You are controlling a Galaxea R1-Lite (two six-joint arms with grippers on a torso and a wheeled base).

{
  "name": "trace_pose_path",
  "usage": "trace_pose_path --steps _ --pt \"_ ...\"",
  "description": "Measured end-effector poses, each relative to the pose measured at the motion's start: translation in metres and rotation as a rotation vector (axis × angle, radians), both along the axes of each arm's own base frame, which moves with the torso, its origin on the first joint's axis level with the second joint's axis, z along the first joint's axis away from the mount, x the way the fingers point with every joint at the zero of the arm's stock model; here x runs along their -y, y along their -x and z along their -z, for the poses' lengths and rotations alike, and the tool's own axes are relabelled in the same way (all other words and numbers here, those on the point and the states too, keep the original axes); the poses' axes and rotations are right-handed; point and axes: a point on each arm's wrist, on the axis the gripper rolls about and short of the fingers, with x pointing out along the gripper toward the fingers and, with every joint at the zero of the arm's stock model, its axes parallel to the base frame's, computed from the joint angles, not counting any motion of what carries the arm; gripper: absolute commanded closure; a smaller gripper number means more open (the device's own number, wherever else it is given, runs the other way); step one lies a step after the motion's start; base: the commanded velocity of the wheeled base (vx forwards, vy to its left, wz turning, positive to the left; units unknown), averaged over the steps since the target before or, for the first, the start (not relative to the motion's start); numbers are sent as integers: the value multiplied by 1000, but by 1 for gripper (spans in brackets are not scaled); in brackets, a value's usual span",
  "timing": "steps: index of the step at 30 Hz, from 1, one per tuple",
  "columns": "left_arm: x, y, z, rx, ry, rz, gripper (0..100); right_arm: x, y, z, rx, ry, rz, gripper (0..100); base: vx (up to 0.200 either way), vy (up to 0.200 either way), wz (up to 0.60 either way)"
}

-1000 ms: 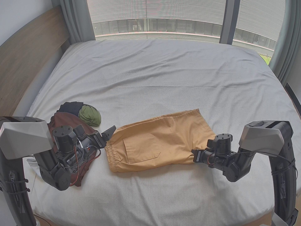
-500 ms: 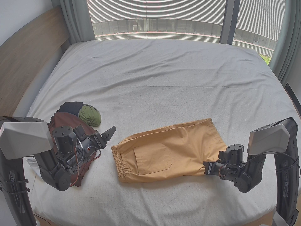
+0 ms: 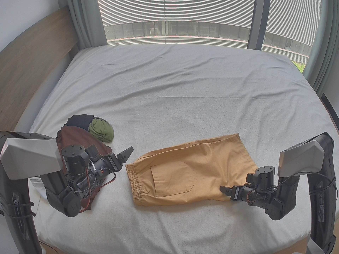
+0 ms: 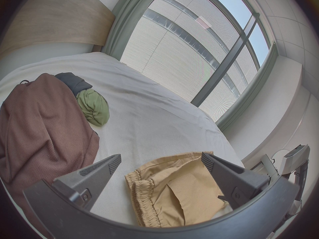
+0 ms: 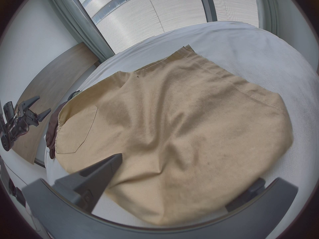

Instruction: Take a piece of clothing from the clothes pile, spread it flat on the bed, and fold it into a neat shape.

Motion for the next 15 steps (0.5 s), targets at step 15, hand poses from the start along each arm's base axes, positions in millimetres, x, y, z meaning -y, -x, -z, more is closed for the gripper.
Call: trace_pose_path --steps 15 --pt "3 15 20 -112 12 54 0 -8 52 -29 -23 -42 -139 0 0 0 0"
